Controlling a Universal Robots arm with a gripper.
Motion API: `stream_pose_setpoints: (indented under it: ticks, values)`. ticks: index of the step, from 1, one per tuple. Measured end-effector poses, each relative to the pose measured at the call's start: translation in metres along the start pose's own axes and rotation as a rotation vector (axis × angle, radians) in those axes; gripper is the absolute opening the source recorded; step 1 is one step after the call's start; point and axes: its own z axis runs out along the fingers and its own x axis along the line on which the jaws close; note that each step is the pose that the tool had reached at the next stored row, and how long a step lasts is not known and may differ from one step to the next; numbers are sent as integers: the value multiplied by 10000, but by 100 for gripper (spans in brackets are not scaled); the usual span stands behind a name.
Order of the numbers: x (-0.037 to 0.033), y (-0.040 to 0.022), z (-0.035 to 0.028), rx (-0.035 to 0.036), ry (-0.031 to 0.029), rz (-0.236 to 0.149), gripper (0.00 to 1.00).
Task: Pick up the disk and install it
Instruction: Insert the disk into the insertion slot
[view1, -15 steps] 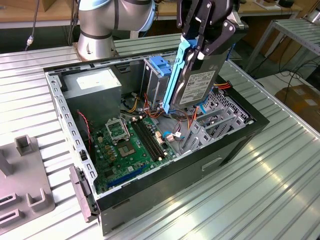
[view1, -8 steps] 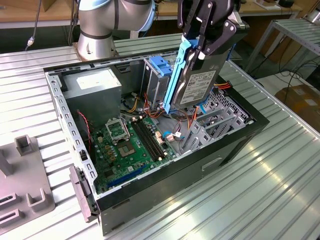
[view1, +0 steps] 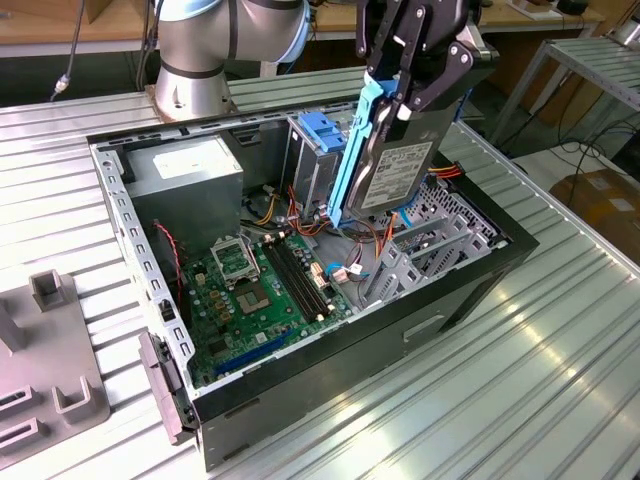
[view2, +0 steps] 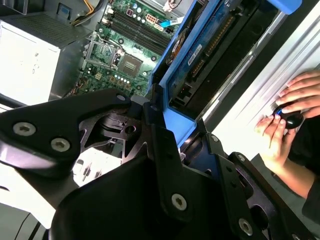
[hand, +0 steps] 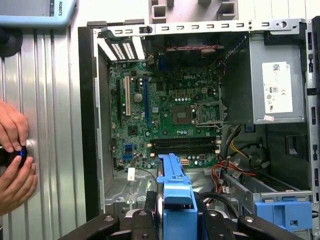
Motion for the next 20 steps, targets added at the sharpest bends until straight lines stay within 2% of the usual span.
stream_pose_setpoints:
  ticks: [6, 8, 11, 13, 14, 16, 17, 20]
  values:
    - [65, -88, 47, 1, -2, 0, 37]
    - [88, -196, 64, 1, -1, 0, 37]
    - [108, -321, 81, 1, -1, 0, 37]
    - [120, -386, 90, 1, -1, 0, 37]
    - [127, -398, 93, 7, -2, 0, 37]
    - [158, -405, 102, 219, -12, -33, 37]
    - [174, -407, 106, 286, -15, -35, 37]
    - [200, -449, 120, 308, -16, -34, 37]
